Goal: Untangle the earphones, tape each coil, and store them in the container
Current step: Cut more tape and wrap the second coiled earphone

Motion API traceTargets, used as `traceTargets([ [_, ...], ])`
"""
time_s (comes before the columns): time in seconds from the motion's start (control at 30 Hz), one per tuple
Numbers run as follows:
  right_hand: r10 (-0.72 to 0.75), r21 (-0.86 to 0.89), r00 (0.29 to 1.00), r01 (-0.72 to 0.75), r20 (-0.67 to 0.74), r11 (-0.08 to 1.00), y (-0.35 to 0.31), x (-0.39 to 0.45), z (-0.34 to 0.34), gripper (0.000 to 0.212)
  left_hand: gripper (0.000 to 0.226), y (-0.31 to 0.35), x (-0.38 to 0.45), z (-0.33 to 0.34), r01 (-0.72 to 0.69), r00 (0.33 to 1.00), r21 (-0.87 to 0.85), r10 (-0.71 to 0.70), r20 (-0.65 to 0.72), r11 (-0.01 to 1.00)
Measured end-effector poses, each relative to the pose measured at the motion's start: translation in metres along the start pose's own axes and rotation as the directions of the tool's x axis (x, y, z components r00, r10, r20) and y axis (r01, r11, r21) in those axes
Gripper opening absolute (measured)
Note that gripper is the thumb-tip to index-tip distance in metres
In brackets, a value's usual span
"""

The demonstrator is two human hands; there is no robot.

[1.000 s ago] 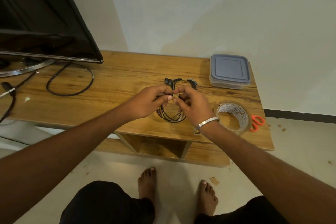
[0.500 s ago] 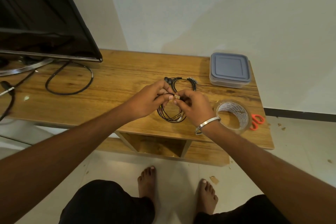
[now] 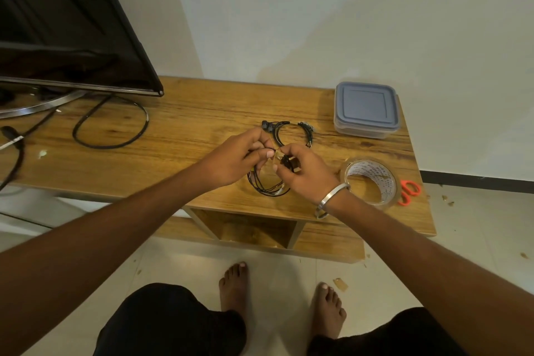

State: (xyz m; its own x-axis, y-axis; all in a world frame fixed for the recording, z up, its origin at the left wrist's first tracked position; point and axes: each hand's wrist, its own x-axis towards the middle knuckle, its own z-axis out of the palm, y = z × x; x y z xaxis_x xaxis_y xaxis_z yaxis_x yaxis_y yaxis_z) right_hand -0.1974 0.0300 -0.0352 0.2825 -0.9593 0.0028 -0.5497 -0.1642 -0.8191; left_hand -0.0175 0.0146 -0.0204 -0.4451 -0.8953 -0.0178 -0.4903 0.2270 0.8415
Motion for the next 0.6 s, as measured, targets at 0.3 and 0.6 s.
traceTargets([
  [0.3,-0.145,-0.245,0.981,0.11,-0.131,0.963,-0.0053,0.0033,-0.0008,0.019,0.005,-0.0016,0.0045,0.0002,0.049,0.998,-0.062,-0.047,0.031,0.997],
  [0.6,-0.247,-0.364,0.954,0.172,-0.171,0.915,-0.0015,0.0009,0.002,0.01,0.009,0.0011,0.0033,0.0039,0.119,0.991,-0.167,-0.106,0.083,0.979],
])
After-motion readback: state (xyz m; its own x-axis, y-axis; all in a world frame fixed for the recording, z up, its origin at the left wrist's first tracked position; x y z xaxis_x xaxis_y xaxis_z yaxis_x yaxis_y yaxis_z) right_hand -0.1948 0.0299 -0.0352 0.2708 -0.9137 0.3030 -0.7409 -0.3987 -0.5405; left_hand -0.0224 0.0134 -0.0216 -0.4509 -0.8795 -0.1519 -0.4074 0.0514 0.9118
